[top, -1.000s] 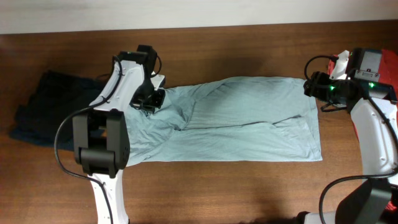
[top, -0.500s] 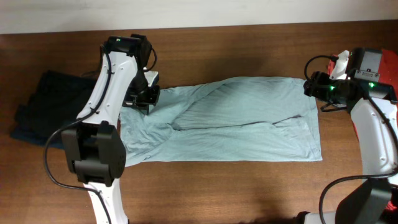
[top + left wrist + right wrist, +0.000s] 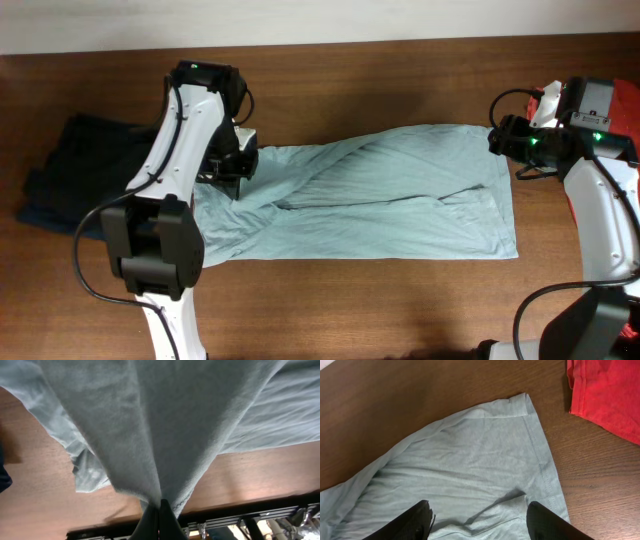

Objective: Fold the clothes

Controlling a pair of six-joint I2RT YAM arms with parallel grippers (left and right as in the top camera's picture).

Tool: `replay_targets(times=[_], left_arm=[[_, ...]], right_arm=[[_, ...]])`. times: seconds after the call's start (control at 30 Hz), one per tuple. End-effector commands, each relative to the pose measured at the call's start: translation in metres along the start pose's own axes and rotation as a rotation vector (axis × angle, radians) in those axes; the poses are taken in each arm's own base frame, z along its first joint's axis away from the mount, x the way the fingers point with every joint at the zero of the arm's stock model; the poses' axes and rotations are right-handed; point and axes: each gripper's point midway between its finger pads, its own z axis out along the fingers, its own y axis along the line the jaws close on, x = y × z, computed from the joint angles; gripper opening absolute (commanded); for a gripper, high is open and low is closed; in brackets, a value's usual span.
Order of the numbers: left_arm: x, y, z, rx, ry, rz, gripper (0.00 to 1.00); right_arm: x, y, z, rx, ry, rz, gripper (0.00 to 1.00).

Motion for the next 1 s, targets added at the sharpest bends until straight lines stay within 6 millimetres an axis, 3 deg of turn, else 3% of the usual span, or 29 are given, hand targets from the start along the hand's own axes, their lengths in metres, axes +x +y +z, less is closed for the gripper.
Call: replay_targets(times=[0.0, 0.37, 0.47, 0.77, 0.97], left_arm=[[0.006, 0.009, 0.001, -0.061, 0.013, -0.008, 0.00], [0.007, 0.031, -0.001, -0.083, 0.009, -0.090, 0.01], [0.007, 0.034, -0.001, -0.080, 0.009, -0.098, 0.01], [-0.003, 0.028, -0.001, -0.041, -0.030, -0.099, 0.00], [-0.008, 0.021, -0.001, 0.002, -0.049, -0.101, 0.00]], right_arm=[[-0.008, -0.001, -0.003, 0.012, -0.023, -0.009, 0.66], [-0.011, -0.002, 0.005, 0.011, -0.028, -0.010, 0.66], [-0.012, -0.004, 0.023, 0.004, -0.014, 0.012, 0.59], [-0.043, -0.006, 0.101, -0.077, -0.099, -0.009, 0.58], [-0.046, -0.019, 0.142, -0.081, -0.119, 0.114, 0.53]])
